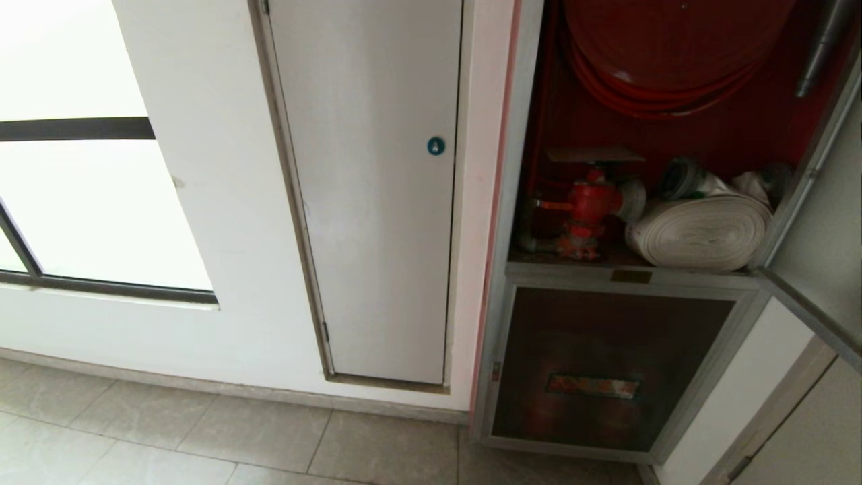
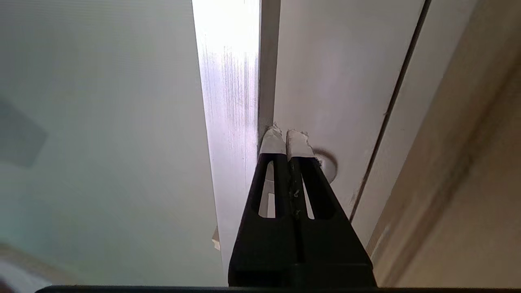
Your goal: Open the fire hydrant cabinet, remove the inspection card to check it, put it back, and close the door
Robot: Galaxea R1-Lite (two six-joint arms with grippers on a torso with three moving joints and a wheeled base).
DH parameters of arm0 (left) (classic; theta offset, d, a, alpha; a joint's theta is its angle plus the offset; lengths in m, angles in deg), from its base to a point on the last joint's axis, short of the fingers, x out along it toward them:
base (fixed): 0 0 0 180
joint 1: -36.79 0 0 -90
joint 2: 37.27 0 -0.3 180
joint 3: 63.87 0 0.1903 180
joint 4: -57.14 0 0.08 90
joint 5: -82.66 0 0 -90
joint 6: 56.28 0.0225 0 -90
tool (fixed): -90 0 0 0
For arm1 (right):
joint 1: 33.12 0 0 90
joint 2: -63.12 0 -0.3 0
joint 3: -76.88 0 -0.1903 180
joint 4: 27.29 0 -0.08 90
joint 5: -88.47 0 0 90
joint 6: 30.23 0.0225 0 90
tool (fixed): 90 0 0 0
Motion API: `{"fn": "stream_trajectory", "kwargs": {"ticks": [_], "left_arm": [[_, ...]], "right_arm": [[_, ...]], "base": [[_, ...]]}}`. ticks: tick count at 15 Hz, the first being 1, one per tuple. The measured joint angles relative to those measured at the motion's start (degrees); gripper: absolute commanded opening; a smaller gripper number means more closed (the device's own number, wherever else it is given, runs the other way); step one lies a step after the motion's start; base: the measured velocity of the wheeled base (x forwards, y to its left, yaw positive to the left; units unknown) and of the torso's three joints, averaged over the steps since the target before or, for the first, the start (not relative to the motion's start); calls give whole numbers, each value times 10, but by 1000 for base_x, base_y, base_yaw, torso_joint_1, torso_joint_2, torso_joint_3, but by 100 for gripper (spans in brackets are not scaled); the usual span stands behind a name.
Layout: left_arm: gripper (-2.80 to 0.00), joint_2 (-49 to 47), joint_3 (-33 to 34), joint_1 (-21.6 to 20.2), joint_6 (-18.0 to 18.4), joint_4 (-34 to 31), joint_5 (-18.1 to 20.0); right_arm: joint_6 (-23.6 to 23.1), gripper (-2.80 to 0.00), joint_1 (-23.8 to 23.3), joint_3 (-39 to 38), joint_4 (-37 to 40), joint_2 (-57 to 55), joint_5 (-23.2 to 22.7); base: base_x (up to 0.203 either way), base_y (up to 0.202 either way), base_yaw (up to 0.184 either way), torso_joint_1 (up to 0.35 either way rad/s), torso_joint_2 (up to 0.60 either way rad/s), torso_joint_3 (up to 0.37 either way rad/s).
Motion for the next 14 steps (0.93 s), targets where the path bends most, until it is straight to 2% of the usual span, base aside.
{"fn": "stream_trajectory", "kwargs": {"ticks": [8, 11, 14], "left_arm": [[-280, 0, 0, 0, 0, 0, 0], [-280, 0, 0, 0, 0, 0, 0], [-280, 0, 0, 0, 0, 0, 0]], "right_arm": [[18, -280, 53, -72, 2, 91, -12], [20, -280, 92, -108, 3, 129, -13], [38, -280, 106, -128, 7, 158, -15]], "base": [[0, 0, 0, 0, 0, 0], [0, 0, 0, 0, 0, 0], [0, 0, 0, 0, 0, 0]]}}
